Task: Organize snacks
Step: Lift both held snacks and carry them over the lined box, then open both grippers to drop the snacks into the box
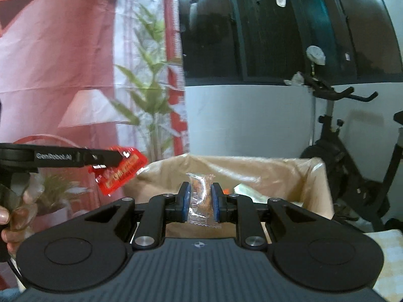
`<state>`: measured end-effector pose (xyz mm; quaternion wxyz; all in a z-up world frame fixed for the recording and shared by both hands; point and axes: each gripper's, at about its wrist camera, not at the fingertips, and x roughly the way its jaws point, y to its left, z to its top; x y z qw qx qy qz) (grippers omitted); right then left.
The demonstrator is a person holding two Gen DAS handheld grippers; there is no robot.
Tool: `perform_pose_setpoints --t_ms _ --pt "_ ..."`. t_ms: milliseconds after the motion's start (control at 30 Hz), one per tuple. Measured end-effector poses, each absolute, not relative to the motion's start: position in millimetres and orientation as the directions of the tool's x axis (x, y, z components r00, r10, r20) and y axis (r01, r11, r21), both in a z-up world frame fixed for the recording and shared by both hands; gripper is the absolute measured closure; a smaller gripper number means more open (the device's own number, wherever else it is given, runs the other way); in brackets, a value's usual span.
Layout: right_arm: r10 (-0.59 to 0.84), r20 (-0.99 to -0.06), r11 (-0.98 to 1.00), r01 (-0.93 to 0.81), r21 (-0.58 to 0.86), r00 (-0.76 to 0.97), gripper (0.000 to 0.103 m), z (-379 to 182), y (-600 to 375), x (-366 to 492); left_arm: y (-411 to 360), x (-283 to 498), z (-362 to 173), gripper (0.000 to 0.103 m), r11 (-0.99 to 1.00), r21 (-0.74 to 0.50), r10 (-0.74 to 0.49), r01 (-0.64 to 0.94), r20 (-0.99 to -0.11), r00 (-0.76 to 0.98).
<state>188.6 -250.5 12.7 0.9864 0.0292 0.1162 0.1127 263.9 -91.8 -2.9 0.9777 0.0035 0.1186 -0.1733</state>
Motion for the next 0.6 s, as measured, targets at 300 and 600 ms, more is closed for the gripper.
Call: perform_pose_setpoints --t_ms 300,600 --pt "0.085 -0.322 0.996 -0.068 0.064 0.943 0.084 0 -274 232 -124 318 -16 0.064 0.949 0.012 -0.293 0.315 -0.335 0.895" --pt "0.045 -0.341 0.998 -0.024 0.065 0.939 0.073 -5 -279 227 -110 325 -27 0.038 0.951 0.009 -0.282 0.309 -0.385 0.879"
